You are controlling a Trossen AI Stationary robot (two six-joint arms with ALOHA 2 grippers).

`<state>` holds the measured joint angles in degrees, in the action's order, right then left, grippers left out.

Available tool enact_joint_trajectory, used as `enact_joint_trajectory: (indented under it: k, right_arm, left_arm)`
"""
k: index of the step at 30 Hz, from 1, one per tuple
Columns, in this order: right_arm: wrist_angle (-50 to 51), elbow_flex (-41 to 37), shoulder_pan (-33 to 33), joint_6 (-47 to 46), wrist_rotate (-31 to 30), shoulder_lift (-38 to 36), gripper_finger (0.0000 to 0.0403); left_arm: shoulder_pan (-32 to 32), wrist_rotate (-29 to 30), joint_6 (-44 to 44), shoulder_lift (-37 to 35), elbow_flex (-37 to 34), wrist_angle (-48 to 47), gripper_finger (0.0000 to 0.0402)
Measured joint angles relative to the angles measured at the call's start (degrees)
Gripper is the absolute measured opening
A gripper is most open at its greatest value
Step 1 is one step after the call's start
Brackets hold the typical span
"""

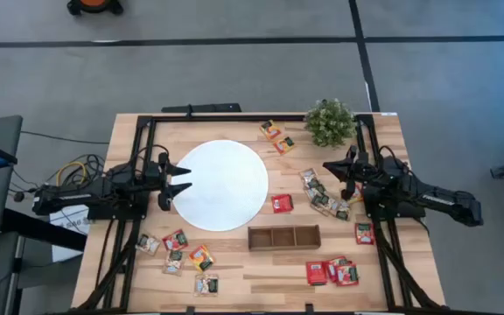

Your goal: Pick & Place Tea

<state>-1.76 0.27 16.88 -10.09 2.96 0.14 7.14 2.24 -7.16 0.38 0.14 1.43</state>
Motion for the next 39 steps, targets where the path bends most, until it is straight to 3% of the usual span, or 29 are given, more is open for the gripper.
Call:
enact_joint_trajectory:
  k: [39]
  right_arm:
    - [-0.77, 0.00, 0.02, 0.00, -0.02, 0.02, 0.0000]
  left_arm:
    - [-0.01, -0.02, 0.01, 0.00, 0.00, 0.02, 0.0220]
